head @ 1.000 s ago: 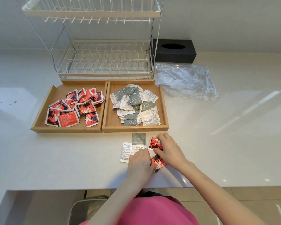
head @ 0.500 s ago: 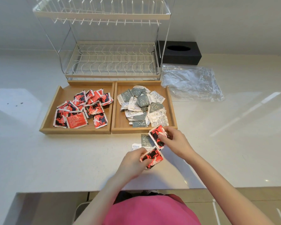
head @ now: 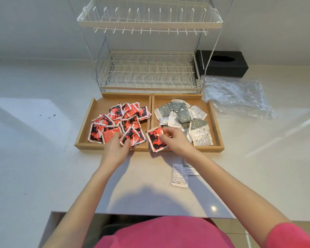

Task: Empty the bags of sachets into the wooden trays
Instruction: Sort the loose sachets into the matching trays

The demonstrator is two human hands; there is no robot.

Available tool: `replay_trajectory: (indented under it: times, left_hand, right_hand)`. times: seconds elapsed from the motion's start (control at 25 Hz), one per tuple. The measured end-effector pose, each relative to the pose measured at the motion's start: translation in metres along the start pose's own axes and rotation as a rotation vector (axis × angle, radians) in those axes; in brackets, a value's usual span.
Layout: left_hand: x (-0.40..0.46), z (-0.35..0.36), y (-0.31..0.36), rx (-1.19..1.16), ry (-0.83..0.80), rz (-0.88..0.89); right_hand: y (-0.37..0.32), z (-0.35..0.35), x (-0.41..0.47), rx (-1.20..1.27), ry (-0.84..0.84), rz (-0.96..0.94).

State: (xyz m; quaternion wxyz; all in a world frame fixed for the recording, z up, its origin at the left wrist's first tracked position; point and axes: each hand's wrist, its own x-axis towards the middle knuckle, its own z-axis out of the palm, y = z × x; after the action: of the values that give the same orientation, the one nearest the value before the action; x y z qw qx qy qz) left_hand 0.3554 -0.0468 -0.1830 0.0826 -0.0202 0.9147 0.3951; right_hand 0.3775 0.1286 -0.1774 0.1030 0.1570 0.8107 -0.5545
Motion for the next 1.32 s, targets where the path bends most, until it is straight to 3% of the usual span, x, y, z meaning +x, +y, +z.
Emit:
replay_trajectory:
  times: [0.36, 0.56, 0.76, 0.92, 1.08, 1.2, 1.32]
  left_hand:
    - [0.04, -0.02, -0.015, 0.154, -0.001, -0.004]
    - [0.036, -0.014, -0.015, 0.236, 0.013, 0.086]
    - [0.012, 0.007, 0.007, 0.137, -0.022, 0.239]
    - [-0.018, 0.039, 0.02, 0.067, -0.201, 0.324]
    - [-0.043, 0.084, 0.017, 0.258, -0.429, 0.34]
    - [-0.059, 0.106, 0.017, 0.466, -0.446, 0.36]
    - [-0.062, 0.112, 0.02, 0.446, -0.408, 0.335]
  right_hand:
    - [-0.022, 0.051, 0.038, -0.212, 0.033, -0.023]
    - [-0.019, 0.027, 0.022, -0.272, 0.025, -0.077]
    - [0.002, -0.012, -0.015, -0.236, 0.064, -0.057]
    - [0.04, -0.034, -0.047, -0.298, 0.097, -0.03]
    - [0.075, -0.042, -0.055, -0.638, 0.071, -0.007]
    - [0.085, -0.039, -0.058, -0.716, 0.018, -0.001]
    - [0.088, -0.041, -0.055, -0.717, 0.011, 0.028]
